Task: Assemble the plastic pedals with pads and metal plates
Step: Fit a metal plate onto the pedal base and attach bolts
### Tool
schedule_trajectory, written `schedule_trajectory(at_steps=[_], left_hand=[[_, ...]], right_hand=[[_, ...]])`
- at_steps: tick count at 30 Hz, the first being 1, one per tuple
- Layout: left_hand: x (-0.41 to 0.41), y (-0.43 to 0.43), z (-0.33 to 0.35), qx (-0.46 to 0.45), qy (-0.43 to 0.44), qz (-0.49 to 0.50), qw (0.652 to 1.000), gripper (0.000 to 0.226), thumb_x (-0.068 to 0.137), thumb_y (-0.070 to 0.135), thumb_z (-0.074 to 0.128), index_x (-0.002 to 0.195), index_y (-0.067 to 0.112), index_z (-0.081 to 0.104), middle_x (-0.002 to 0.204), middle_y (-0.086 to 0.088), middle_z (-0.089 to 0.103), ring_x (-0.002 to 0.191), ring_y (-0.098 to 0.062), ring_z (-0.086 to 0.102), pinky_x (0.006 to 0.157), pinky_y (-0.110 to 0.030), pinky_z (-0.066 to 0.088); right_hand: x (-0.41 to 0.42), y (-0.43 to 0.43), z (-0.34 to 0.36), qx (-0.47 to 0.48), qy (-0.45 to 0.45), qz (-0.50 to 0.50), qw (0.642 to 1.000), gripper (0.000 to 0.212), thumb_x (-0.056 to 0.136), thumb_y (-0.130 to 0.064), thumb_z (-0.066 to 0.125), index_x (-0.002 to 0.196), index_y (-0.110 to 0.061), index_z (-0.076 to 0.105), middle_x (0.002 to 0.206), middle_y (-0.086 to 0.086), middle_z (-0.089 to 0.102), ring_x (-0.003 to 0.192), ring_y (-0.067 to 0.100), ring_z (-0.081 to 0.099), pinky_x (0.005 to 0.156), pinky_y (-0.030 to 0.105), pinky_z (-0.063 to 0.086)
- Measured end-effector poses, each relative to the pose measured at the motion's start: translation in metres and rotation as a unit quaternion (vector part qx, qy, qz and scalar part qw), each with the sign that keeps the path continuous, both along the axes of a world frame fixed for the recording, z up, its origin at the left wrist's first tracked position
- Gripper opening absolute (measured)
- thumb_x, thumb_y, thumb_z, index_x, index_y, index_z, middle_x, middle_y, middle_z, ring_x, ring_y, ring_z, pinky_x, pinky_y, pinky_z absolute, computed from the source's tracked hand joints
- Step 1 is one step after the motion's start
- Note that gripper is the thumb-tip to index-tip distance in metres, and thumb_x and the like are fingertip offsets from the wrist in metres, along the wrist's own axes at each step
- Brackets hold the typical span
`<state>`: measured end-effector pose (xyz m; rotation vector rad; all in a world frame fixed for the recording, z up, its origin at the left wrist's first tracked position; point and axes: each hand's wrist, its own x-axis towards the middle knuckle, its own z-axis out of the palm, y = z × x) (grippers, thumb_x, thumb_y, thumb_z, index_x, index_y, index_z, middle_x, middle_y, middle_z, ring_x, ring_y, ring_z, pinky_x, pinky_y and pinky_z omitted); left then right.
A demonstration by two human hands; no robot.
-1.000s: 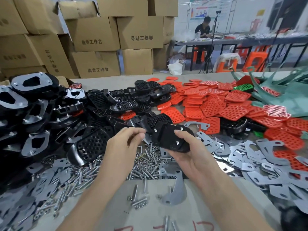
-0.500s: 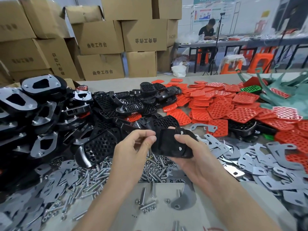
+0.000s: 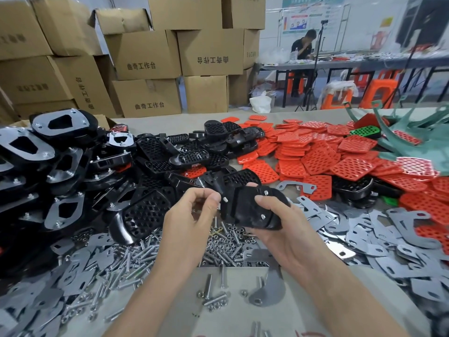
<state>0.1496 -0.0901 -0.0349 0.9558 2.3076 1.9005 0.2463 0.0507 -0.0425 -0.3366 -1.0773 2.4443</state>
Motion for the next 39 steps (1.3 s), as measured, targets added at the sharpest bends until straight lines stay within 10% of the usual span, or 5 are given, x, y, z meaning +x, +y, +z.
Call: schedule_trajectory(at_steps=[7,15,21,29,39], left_hand=[[0.0,-0.006,-0.007,-0.268,0.211,0.003,0.94,0.026,0.1,0.036,0.044,0.122,0.036,0.057,0.115,0.025,0.046,0.105,0.005,0.041,0.086,-0.019,0.041],[0.031,0.005,-0.001,-0.378,0.218,-0.194,0.879,0.022,0.101,0.049,0.044,0.116,0.044,0.059,0.113,0.027,0.045,0.108,0.008,0.033,0.09,-0.02,0.029],[0.026,0.002,0.001,-0.326,0.114,-0.194,0.918,0.013,0.1,0.042,0.052,0.089,0.041,0.06,0.1,0.031,0.057,0.099,0.011,0.05,0.082,-0.015,0.039],[0.018,-0.007,0.008,-0.224,0.012,-0.16,0.961,0.022,0.103,0.029,0.052,0.11,0.045,0.064,0.073,0.024,0.066,0.057,0.003,0.054,0.054,-0.011,0.04],[0.01,-0.018,0.023,-0.119,-0.133,-0.207,0.962,0.018,0.1,0.022,0.055,0.09,0.019,0.07,0.084,-0.002,0.074,0.072,-0.015,0.068,0.068,-0.025,0.057]], right_hand=[[0.005,0.021,0.009,-0.11,0.027,-0.126,0.986,0.03,0.082,-0.003,0.068,0.112,-0.001,0.065,0.112,0.02,0.075,0.11,0.031,0.072,0.096,0.048,0.059],[0.021,0.041,0.015,-0.173,0.073,-0.171,0.967,0.016,0.095,0.001,0.057,0.11,0.0,0.061,0.112,0.021,0.075,0.104,0.032,0.074,0.099,0.051,0.055],[0.019,0.036,0.015,-0.177,0.086,-0.134,0.971,0.026,0.084,0.002,0.063,0.11,0.0,0.061,0.106,0.02,0.075,0.103,0.033,0.074,0.082,0.048,0.063],[0.016,0.026,0.014,-0.155,0.055,-0.088,0.982,0.039,0.065,0.001,0.064,0.104,0.003,0.062,0.116,0.026,0.073,0.111,0.037,0.071,0.097,0.051,0.057],[0.016,0.02,0.014,-0.097,-0.002,-0.034,0.995,0.043,0.067,-0.006,0.072,0.108,0.003,0.066,0.103,0.02,0.077,0.086,0.028,0.077,0.071,0.039,0.065]])
